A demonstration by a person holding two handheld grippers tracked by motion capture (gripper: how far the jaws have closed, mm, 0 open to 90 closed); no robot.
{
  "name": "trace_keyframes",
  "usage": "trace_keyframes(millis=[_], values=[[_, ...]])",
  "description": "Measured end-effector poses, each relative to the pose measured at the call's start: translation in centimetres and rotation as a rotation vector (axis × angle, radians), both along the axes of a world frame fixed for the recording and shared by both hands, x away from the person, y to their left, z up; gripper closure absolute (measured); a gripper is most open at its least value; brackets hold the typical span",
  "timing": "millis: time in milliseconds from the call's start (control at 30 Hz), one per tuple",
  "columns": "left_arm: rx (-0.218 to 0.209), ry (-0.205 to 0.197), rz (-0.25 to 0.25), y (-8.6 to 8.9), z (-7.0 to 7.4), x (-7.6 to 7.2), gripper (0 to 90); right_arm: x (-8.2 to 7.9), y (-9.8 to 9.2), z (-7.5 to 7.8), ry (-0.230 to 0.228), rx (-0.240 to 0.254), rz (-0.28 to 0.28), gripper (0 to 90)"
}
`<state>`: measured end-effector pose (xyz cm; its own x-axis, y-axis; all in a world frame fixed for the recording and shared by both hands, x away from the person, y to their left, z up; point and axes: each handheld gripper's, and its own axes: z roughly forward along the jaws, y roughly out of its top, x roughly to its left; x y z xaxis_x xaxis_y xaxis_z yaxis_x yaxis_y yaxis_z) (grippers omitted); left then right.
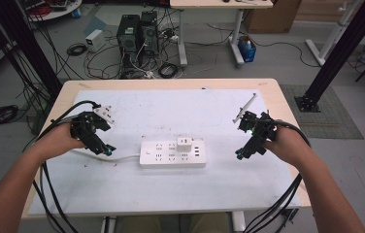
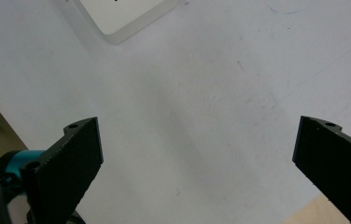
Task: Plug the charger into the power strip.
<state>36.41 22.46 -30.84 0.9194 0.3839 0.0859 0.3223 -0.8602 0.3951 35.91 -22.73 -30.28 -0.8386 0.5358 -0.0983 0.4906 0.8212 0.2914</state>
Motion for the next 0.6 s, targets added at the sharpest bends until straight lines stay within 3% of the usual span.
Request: trace_keyframes(millis=[600], values=[[0.017,0.001,-0.009,-0.48,-0.02,-0.07,19.5,-0.01,0.37,-0.84,-0.007,-0.009,0.014,0.9]])
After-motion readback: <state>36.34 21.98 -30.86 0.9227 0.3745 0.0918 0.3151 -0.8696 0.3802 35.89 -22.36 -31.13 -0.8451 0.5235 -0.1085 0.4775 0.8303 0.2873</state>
